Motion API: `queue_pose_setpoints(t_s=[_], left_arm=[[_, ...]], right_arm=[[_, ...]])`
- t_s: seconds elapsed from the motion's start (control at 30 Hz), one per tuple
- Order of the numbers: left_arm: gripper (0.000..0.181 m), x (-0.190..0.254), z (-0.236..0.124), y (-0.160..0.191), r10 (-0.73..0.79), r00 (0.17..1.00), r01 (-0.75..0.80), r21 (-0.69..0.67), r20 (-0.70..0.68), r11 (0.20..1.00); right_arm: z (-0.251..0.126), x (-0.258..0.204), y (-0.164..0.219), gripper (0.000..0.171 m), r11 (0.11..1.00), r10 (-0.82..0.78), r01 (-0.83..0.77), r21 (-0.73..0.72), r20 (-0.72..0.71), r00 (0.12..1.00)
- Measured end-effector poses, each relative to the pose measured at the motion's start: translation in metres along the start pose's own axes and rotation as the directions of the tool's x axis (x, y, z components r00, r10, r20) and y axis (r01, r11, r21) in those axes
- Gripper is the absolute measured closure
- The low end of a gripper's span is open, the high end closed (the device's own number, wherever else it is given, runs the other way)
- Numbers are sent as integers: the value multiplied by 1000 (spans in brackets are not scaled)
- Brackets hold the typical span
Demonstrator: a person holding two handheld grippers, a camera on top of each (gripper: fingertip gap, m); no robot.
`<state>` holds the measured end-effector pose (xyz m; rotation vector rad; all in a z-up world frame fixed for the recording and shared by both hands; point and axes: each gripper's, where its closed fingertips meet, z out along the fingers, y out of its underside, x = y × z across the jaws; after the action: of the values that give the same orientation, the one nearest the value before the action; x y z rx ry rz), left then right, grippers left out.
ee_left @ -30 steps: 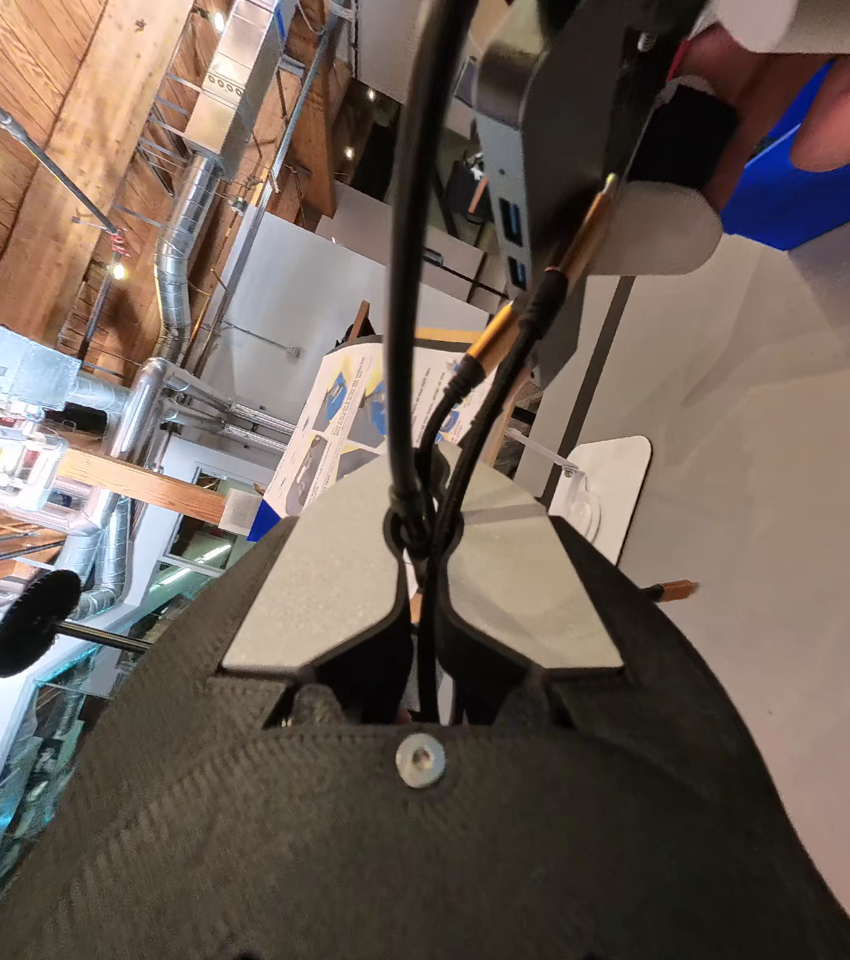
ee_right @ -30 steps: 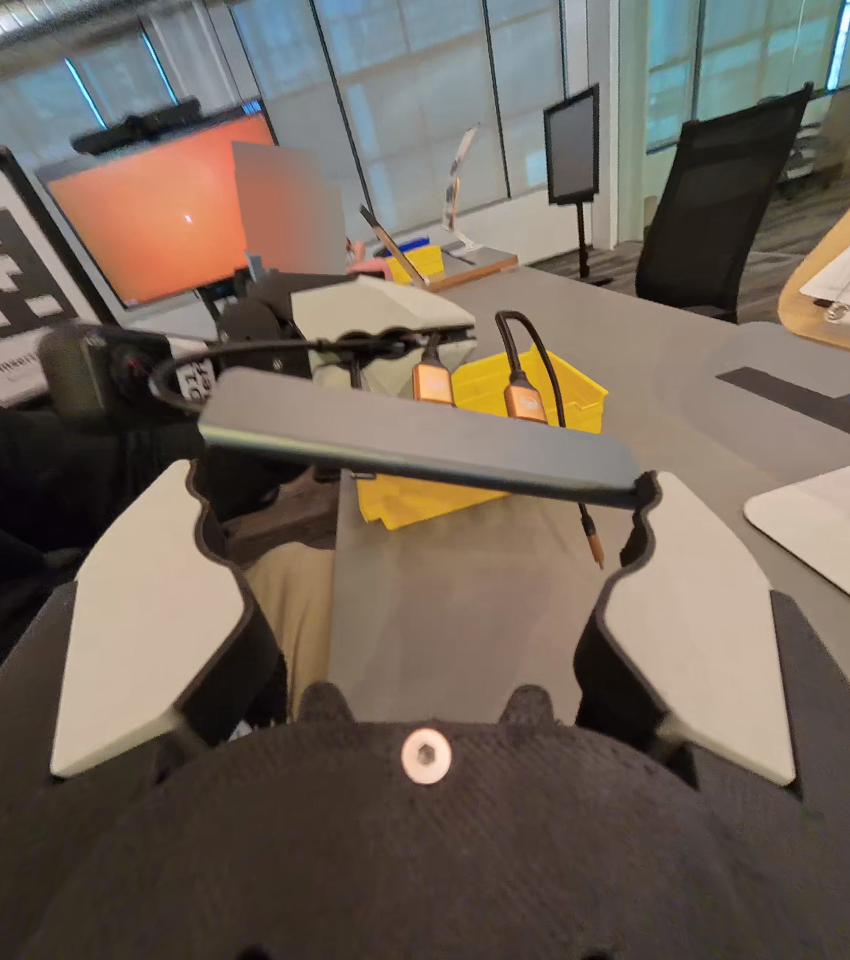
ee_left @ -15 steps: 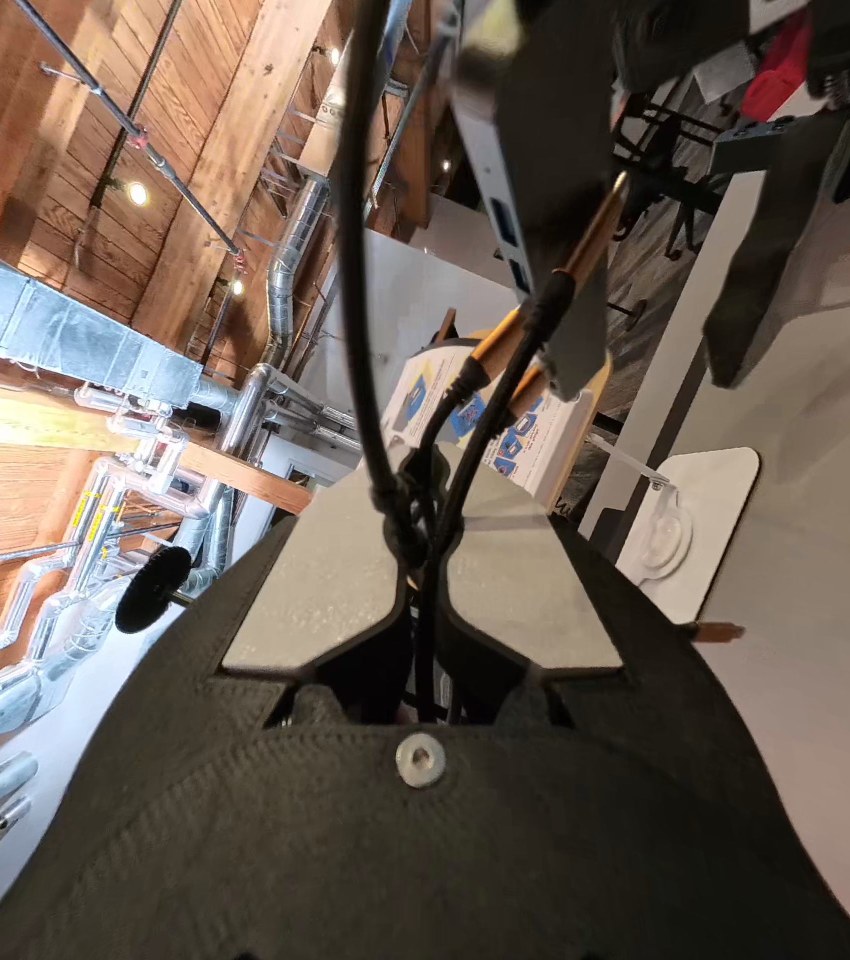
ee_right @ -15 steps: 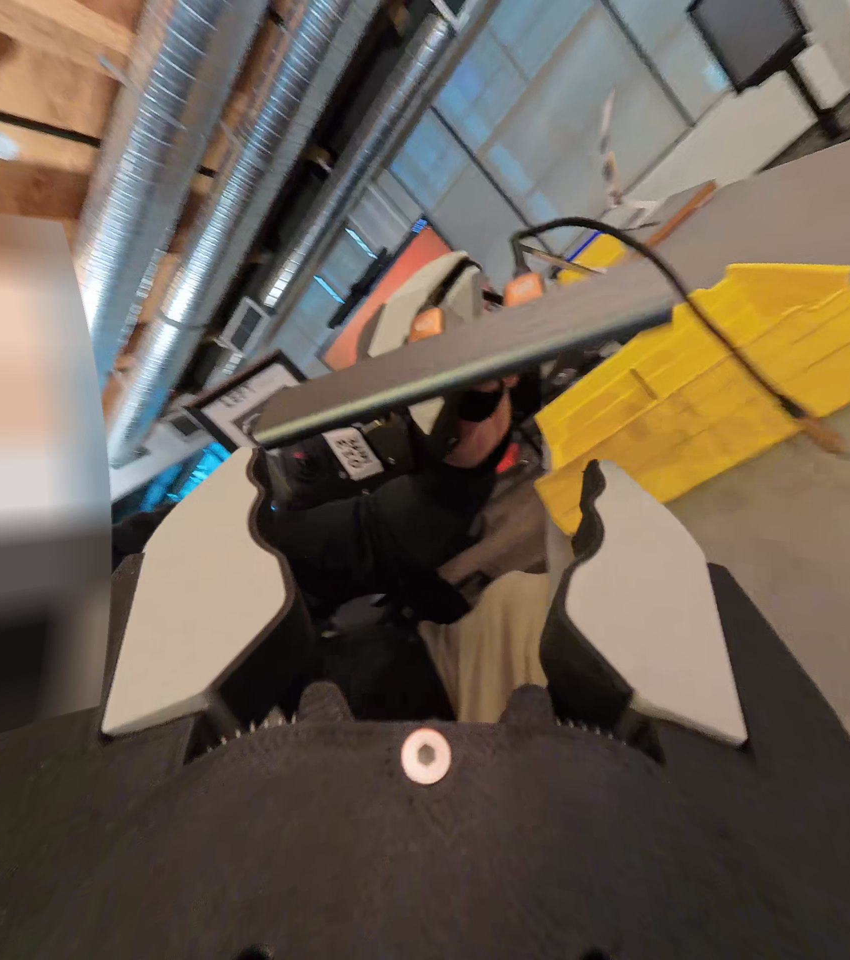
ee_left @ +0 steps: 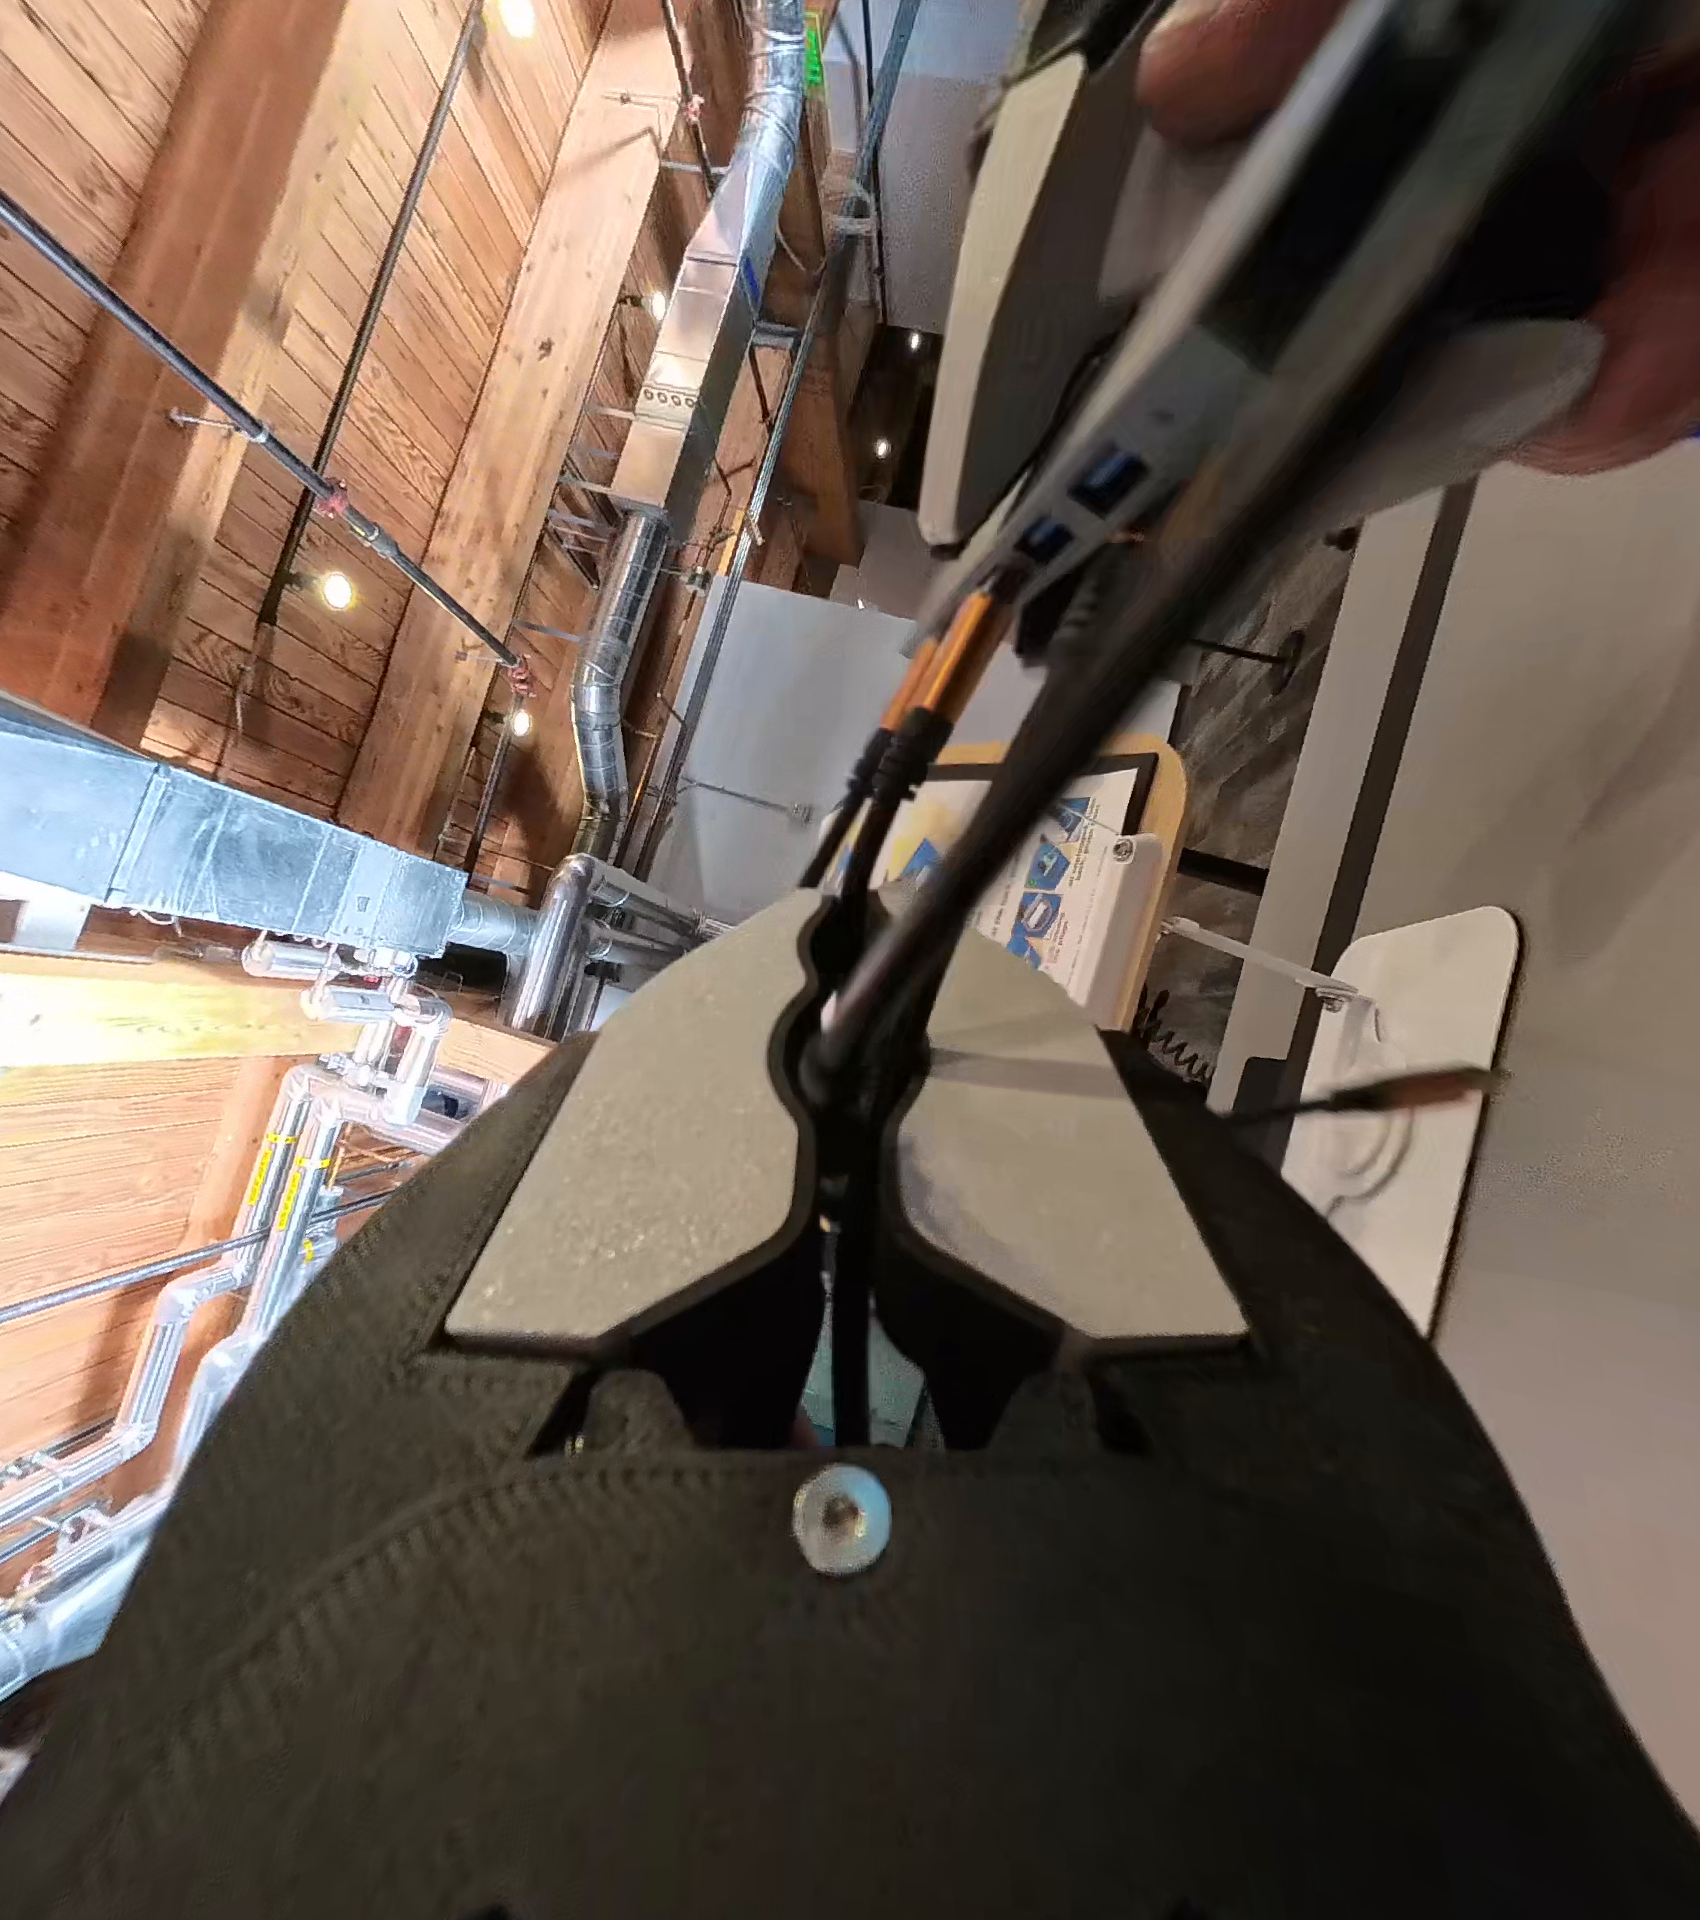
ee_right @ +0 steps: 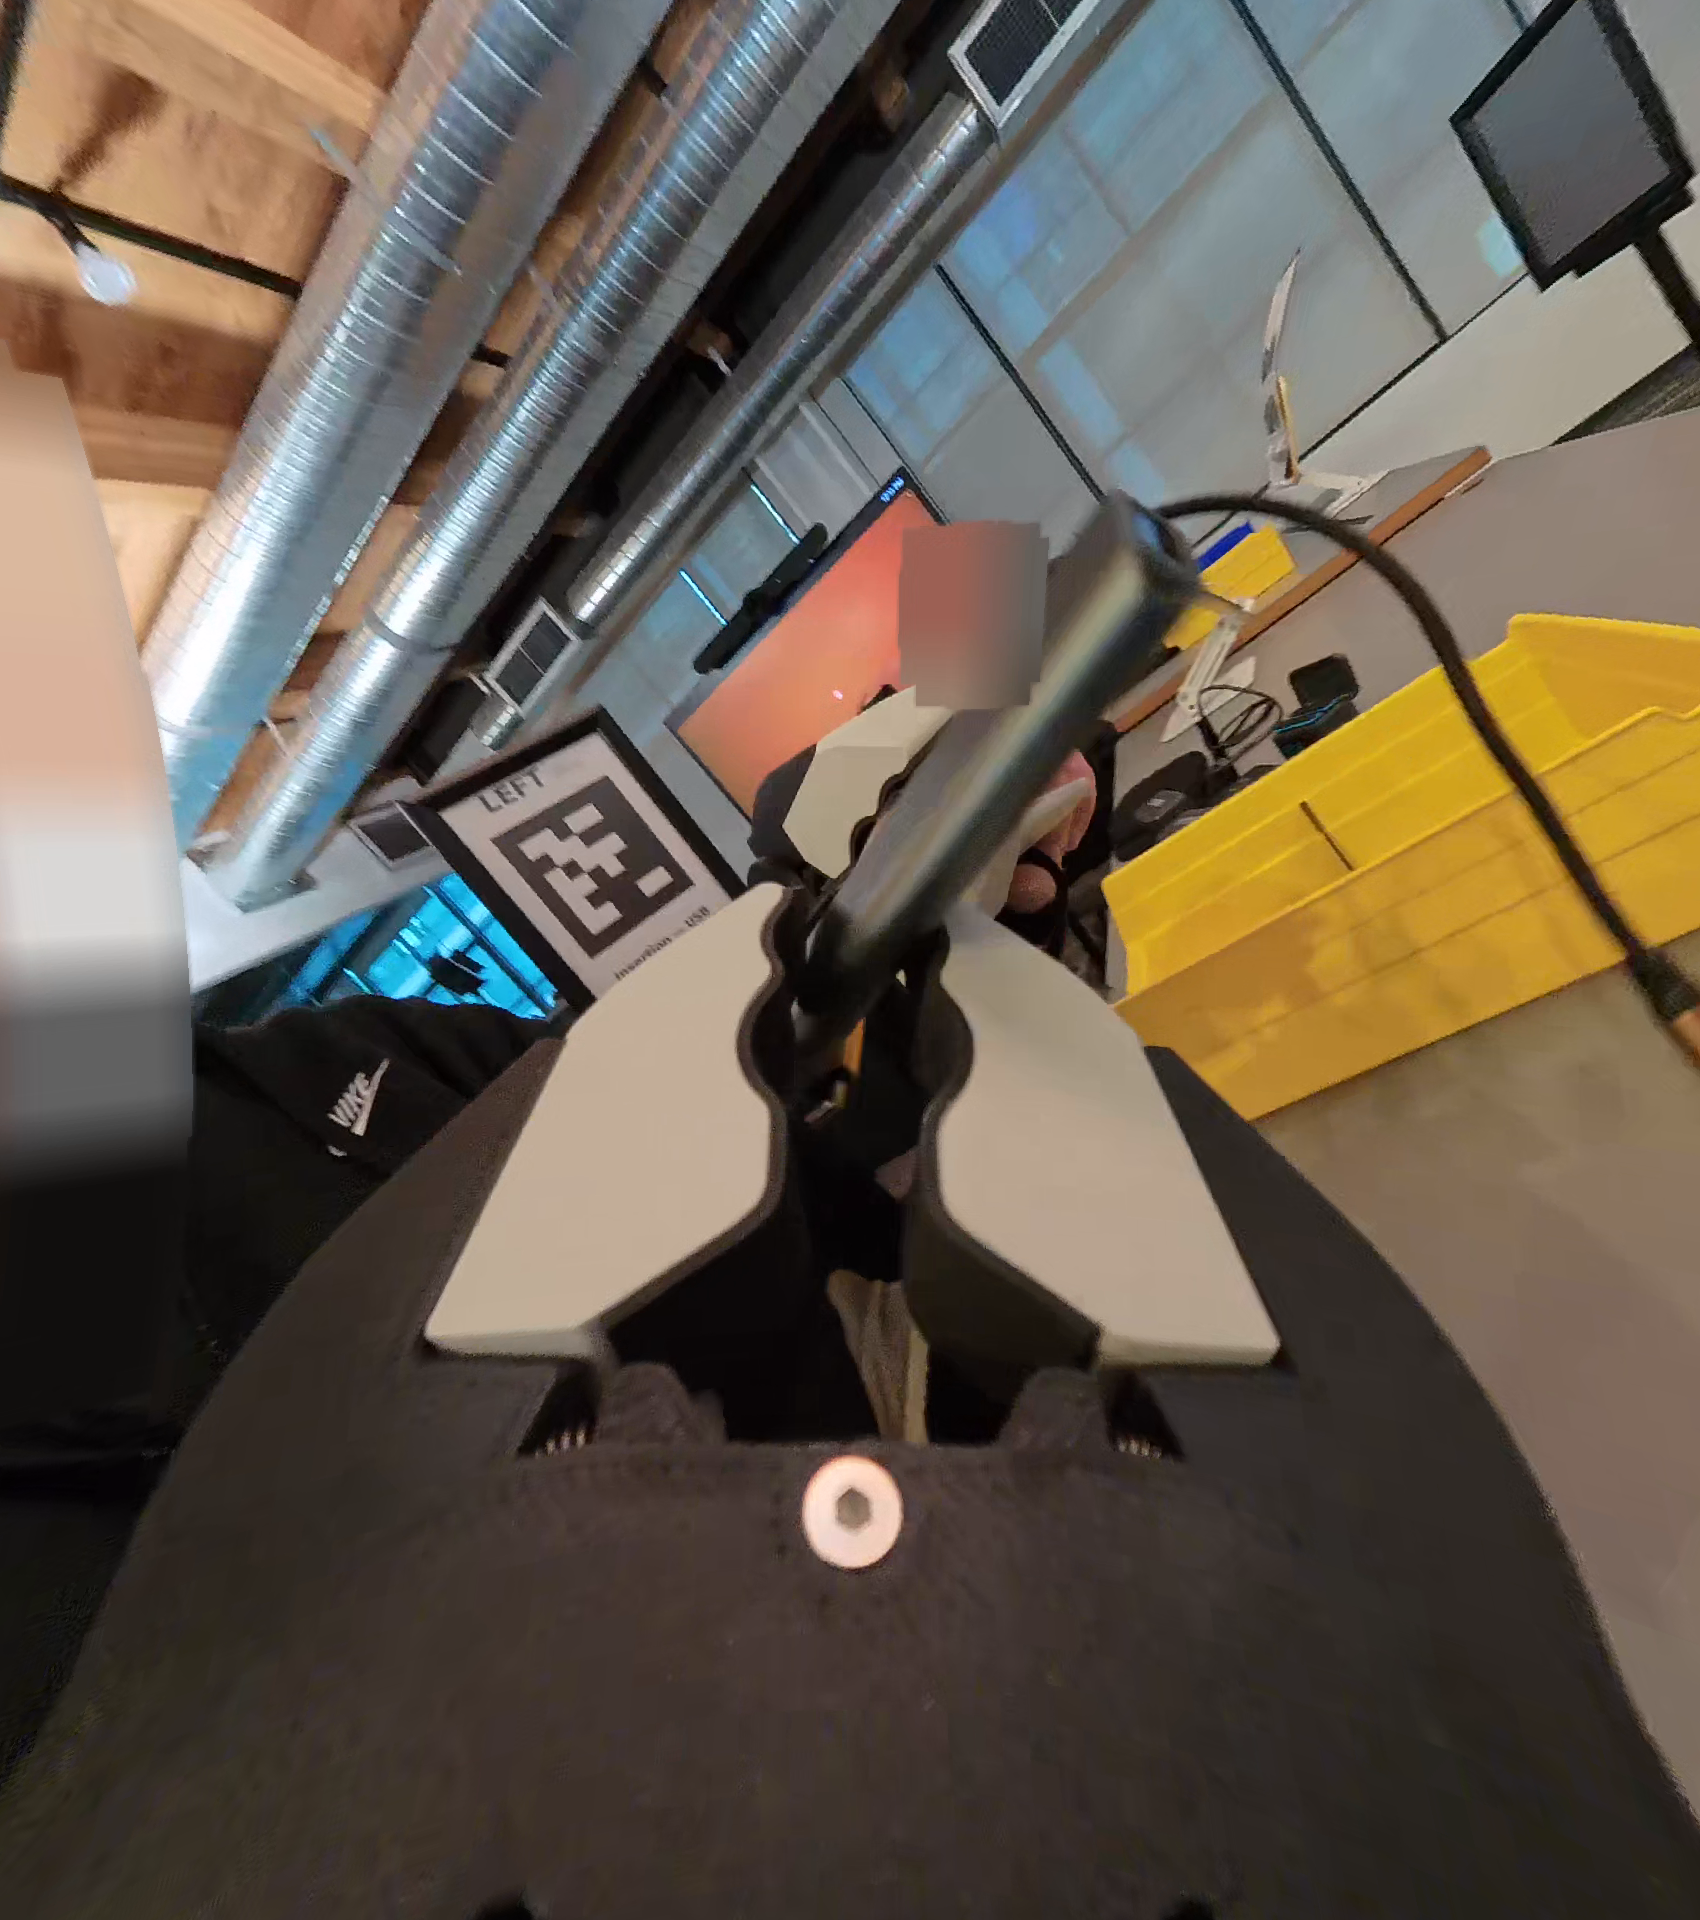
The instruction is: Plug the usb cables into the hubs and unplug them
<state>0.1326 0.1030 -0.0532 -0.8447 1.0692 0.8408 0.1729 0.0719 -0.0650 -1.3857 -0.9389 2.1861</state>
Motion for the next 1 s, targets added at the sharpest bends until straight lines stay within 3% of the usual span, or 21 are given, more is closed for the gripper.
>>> queue_pose_setpoints(t_s=[0.2, 0.47, 0.63, 0.8, 1.0], left_arm=[[149, 9, -2, -1, 3, 995, 3, 58, -100, 998], [129, 14, -14, 16, -89, 916, 100, 9, -392, 995], [133, 14, -27, 34, -233, 809, 214, -99, -540, 972], [132, 16, -41, 53, -298, 719, 233, -185, -628, 955], [138, -11, -51, 102, -288, 772, 125, -308, -567, 943]], right_arm=[[-4, 4, -4, 159, 990, -139, 137, -22, -105, 985], [-18, 14, -10, 160, 971, -237, 235, -33, -203, 950], [-25, 18, -14, 161, 972, -228, 233, -2, -220, 949], [-28, 25, -12, 161, 981, -190, 195, 0, -228, 955], [-36, 31, -14, 161, 988, -147, 156, 19, -229, 962]])
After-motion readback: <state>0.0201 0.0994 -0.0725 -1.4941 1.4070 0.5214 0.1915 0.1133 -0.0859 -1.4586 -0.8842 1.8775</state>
